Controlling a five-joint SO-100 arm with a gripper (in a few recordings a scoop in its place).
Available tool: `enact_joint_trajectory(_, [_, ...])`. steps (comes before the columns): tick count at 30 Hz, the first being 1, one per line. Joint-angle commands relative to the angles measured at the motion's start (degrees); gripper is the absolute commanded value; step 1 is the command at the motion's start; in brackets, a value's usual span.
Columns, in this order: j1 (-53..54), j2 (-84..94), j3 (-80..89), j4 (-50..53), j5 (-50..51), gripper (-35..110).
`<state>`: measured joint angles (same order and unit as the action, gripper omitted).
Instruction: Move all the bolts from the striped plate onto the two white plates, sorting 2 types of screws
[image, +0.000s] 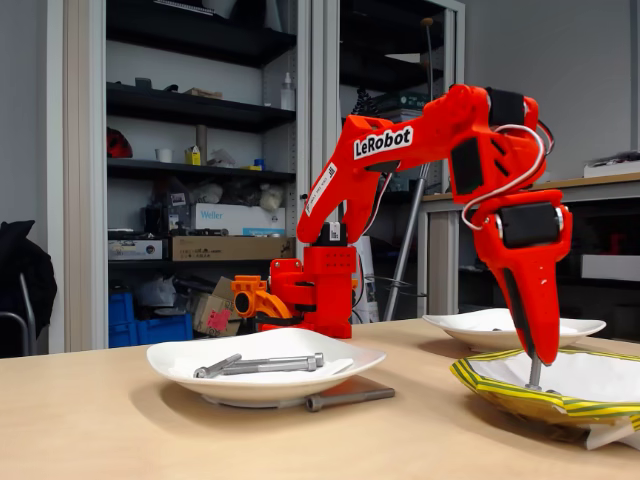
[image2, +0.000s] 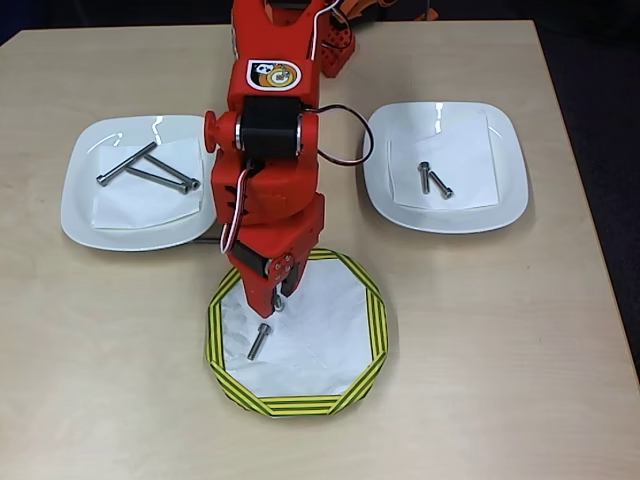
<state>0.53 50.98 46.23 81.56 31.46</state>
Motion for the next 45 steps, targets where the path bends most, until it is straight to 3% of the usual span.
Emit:
enact_joint_trajectory(1, [1.23,2.55,0.53,-0.18,0.09,7])
enact_joint_trajectory(10, [2.02,0.79,0.53,-0.79,-0.26,2])
enact_joint_trajectory(45, [1.14,-2.81,-1.58,-1.05,0.44,7])
